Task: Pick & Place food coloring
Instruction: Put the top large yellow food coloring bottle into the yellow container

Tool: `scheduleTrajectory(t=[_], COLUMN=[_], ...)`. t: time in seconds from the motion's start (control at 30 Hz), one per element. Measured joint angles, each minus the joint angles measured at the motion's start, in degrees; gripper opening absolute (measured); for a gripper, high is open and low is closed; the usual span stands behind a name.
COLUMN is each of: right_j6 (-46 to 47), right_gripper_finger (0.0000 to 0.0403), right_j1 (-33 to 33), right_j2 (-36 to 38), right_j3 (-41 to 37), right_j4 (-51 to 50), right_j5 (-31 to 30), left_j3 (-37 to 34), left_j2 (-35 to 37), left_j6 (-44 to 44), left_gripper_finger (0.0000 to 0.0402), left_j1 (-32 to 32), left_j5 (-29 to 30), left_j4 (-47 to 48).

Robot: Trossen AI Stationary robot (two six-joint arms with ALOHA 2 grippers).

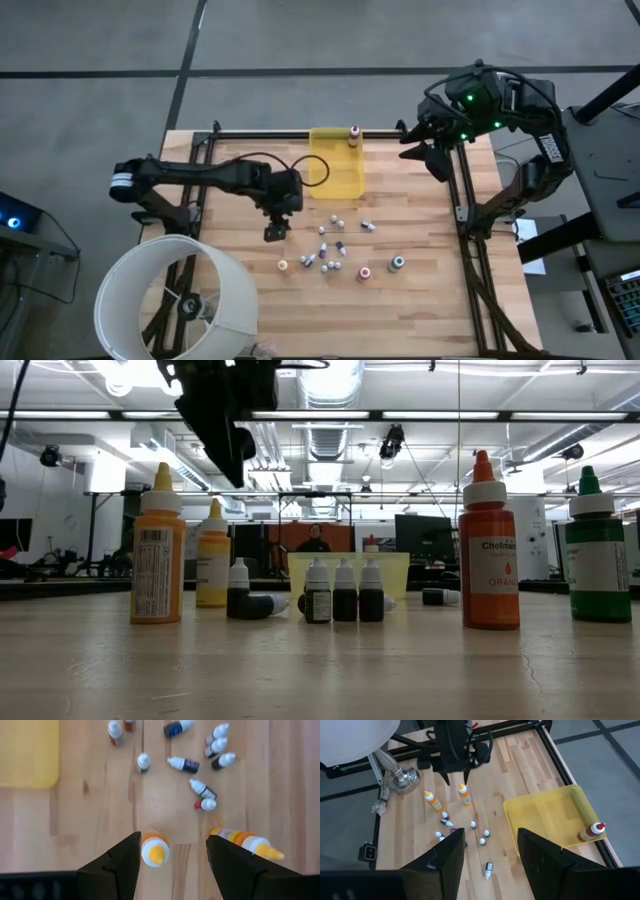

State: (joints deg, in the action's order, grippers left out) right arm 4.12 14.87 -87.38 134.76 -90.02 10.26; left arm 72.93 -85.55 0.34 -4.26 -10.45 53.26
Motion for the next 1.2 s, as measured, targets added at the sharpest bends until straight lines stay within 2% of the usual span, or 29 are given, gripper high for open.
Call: scheduleTrajectory(t=[0.73, 1.2], right_j6=[-0.24, -0.24], right_gripper_finger=[0.0173, 0.0173], right_j1=[0.00, 0.02], right_j2=[-0.10, -0.10], right_j3=[-0.20, -0.20], right_j4=[0.01, 0.00], right_j5=[-0.37, -1.92], left_j3=[-0.09, -0.09], left_j2=[-8.59, -9.79], left_j6=[1.06, 0.22], left_gripper_finger=[0.0197, 0.0188], left_j1=[1.10, 1.10], left_j5=[3.08, 5.94], left_j4=[3.21, 5.00])
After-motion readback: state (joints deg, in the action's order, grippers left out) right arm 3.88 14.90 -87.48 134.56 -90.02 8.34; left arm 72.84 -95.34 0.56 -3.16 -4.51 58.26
